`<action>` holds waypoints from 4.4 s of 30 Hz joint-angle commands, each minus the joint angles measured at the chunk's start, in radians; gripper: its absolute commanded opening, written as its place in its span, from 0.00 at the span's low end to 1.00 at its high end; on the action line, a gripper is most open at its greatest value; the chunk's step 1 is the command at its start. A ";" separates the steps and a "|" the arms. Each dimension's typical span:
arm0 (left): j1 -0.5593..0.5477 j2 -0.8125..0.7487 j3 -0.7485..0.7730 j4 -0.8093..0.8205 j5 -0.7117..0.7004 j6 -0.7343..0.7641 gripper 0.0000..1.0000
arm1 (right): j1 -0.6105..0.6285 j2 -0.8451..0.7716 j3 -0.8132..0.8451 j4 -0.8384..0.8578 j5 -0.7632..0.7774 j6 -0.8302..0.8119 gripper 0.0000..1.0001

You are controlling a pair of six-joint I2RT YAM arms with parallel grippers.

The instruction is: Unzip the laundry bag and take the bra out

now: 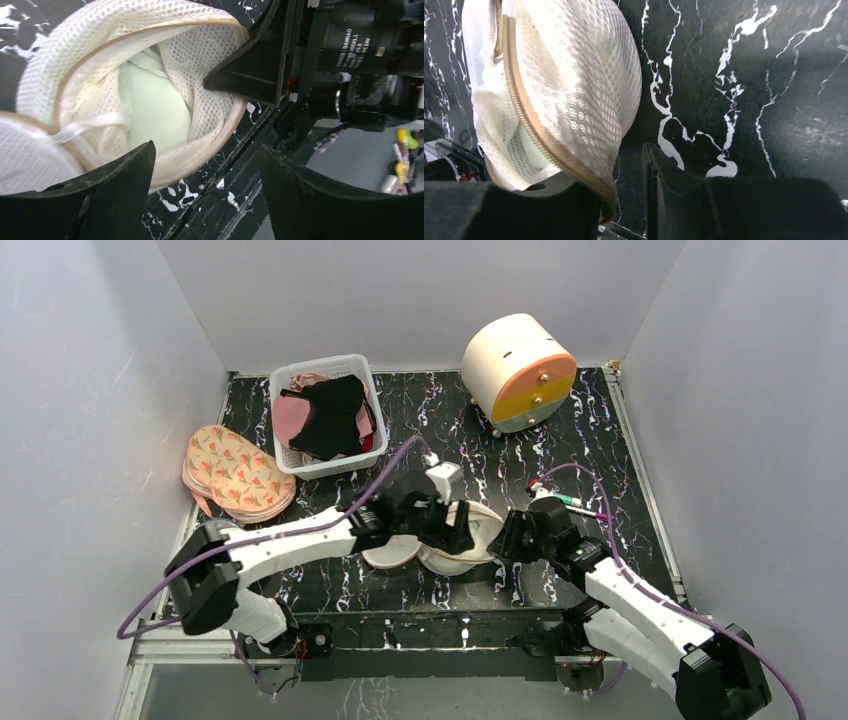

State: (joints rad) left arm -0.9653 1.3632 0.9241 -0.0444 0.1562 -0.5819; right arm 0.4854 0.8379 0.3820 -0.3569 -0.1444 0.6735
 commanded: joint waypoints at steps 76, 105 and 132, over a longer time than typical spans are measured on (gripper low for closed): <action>-0.160 0.435 0.319 -0.039 -0.546 0.172 0.00 | 0.019 0.021 0.049 0.062 -0.003 -0.006 0.19; -0.161 0.310 0.240 -0.066 -0.323 0.201 0.00 | 0.019 -0.007 0.082 0.121 0.101 0.009 0.30; -0.158 0.341 0.290 -0.089 -0.405 0.165 0.10 | 0.022 0.020 0.046 0.141 -0.044 -0.016 0.17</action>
State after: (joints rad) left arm -1.1286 1.7058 1.1843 -0.0986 -0.2611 -0.3603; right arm 0.5041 0.8524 0.4107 -0.2363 -0.1867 0.6746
